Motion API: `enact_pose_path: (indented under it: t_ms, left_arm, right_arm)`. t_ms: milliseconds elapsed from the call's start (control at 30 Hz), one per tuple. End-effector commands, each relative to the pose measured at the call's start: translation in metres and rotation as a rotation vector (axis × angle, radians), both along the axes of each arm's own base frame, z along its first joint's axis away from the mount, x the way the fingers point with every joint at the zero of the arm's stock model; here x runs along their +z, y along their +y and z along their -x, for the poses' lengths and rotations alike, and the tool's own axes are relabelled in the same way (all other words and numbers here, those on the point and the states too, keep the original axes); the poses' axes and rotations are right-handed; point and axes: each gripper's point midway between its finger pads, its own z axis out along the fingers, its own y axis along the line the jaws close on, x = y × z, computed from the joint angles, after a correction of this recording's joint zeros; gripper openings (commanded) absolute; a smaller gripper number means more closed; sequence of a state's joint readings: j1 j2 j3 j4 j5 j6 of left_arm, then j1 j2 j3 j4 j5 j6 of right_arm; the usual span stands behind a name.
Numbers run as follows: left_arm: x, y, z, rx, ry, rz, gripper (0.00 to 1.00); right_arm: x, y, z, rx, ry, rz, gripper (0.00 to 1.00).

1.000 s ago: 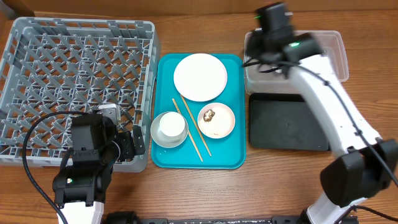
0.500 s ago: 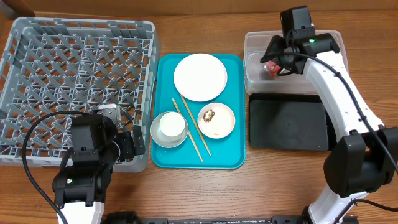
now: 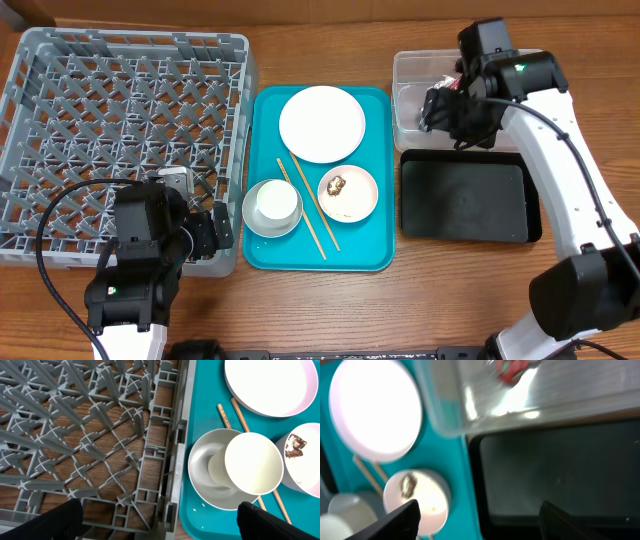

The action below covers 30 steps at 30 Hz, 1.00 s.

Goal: Sort waste into correct bins and load items into the dishwasher
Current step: 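Move the red wrapper with the right gripper into the clear bin, then grasp the rim of the small rice plate with the right gripper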

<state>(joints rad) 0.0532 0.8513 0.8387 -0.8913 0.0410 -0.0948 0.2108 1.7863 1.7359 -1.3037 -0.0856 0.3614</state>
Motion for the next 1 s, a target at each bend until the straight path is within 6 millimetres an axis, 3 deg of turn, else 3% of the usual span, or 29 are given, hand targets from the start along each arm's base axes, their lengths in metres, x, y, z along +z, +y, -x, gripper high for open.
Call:
enact_pose_path:
  t_ms: [0, 200, 433, 567, 700, 967]
  left_arm:
    - [0.011, -0.001, -0.004, -0.01, -0.032, 0.002, 1.0]
    - [0.011, -0.001, -0.004, -0.01, -0.032, 0.002, 1.0]
    - [0.01, -0.001, -0.003, -0.01, -0.025, 0.002, 1.0]
    - [0.009, -0.001, -0.002, -0.01, -0.021, 0.003, 1.0]
    - [0.008, -0.001, -0.001, -0.01, -0.015, 0.003, 1.0]
    - [0.007, -0.001, 0.001, -0.01, -0.006, 0.004, 1.0]
  right_arm:
    - [0.006, 0.047, 0.021, 0.163, 0.006, -0.052, 0.78]
    - [-0.024, 0.109, 0.049, 0.352, 0.027, -0.038, 0.77]
    - [-0.069, 0.159, 0.08, 0.506, 0.012, -0.019, 0.7]
    - [-0.094, 0.174, 0.092, 0.559, -0.014, -0.015, 0.62]
    - [-0.111, 0.184, 0.106, 0.655, -0.029, -0.001, 0.61]
    - [-0.12, 0.197, 0.116, 0.789, -0.073, 0.007, 0.53]
